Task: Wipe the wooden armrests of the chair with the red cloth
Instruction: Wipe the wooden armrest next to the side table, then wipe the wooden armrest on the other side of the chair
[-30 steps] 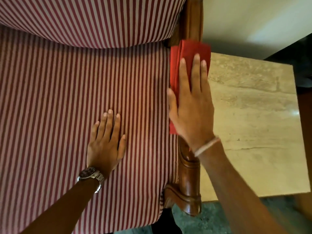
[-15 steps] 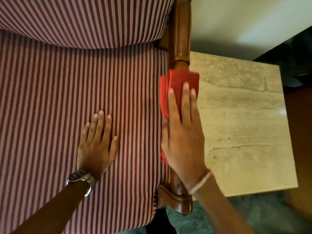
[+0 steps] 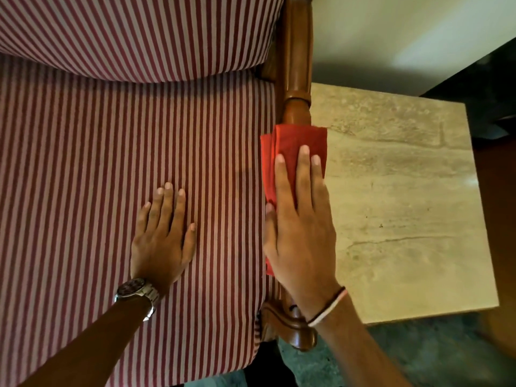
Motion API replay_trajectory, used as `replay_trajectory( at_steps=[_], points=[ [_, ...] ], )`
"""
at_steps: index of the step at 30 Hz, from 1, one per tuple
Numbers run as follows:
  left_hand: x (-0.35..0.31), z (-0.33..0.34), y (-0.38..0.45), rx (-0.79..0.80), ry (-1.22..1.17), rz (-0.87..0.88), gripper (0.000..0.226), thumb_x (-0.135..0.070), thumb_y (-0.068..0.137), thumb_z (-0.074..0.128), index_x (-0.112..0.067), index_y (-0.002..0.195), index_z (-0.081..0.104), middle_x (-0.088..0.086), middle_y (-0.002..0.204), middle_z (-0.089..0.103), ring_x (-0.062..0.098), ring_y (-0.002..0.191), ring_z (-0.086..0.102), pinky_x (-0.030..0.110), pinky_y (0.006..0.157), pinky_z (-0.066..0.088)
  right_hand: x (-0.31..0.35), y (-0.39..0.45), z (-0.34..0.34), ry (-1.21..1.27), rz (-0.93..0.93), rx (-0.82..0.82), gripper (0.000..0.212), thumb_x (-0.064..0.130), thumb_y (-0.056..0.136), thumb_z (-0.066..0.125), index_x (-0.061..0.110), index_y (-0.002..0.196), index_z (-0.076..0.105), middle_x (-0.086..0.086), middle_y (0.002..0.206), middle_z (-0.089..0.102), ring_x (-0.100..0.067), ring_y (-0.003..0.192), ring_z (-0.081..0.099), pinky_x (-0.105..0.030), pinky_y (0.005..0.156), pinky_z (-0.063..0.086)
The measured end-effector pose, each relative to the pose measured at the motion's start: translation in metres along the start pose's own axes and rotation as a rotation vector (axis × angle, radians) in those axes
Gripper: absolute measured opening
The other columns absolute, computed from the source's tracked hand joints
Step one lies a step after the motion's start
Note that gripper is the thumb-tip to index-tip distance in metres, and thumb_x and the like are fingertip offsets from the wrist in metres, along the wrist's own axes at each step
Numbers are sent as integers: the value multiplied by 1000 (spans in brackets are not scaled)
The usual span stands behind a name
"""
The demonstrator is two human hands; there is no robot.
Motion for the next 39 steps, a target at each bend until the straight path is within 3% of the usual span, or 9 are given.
replay_trajectory(
  at_steps=[4,7,9,13,17,22,27,32,39],
  points=[
    [-10,-22,6,75,-135,-75,62,-36,99,35,-1,150,37,25,160,30,38,150,28,55,121,28,-7,2,-12,381,36,19,57,44,106,37,25,159,30,0,173,9,-14,160,7,-31,129,19],
    [-30,-52,8,67,-454,-237,48,-32,100,39,-4,134,56,20,139,57,32,127,56,51,106,48,-39,7,-29,789,200,-184,38,41,104,42,28,140,49,5,154,45,0,142,42,-12,113,37],
    [-56,-76,7,72,-738,-316,42,-42,98,36,-19,122,61,4,112,68,15,98,65,42,87,59,-64,15,-28,908,370,-192,32,42,103,46,33,134,49,10,136,57,2,127,55,-21,103,48],
    [-124,-106,18,277,-1161,-499,53,-81,83,33,-37,94,62,9,85,69,29,76,69,41,68,62,-76,33,-8,1141,614,100,38,47,100,51,25,131,57,2,110,72,-13,103,71,-47,95,58],
    [-170,-110,34,306,-1046,-529,66,-78,82,21,-28,111,53,7,86,69,23,73,71,49,69,62,-56,40,-7,1027,517,24,34,47,102,47,18,107,64,-4,101,70,-22,95,68,-50,88,56],
    [-187,-119,41,192,-704,-533,78,-75,81,1,-21,122,41,4,97,68,26,85,68,45,75,57,-56,45,-19,748,436,-250,22,34,105,46,14,105,54,-6,99,63,-21,89,61,-30,76,47],
    [-166,-124,41,250,-687,-454,60,-63,96,18,-18,130,40,13,103,69,33,94,66,42,71,45,-34,39,-33,575,417,-433,18,24,106,48,7,106,53,-6,95,59,-19,84,54,-20,73,31],
    [-83,-156,27,146,-868,-479,83,-78,78,1,-25,133,32,13,89,63,34,89,63,38,65,40,60,43,-44,629,308,-474,26,29,108,43,4,113,50,-5,97,60,-9,81,51,-19,70,33],
    [110,-224,1,-195,-816,-460,35,-61,94,34,-27,101,38,-6,60,46,5,55,55,23,44,39,250,59,-32,945,208,-399,12,18,107,45,8,104,50,18,79,46,10,69,50,-12,63,38]
  ],
)
Point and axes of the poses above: each hand's wrist, its own y-axis towards the middle knuckle, its own z-axis out of the palm, x = y × z, the point moved 4 cm from there along y, towards the middle knuckle
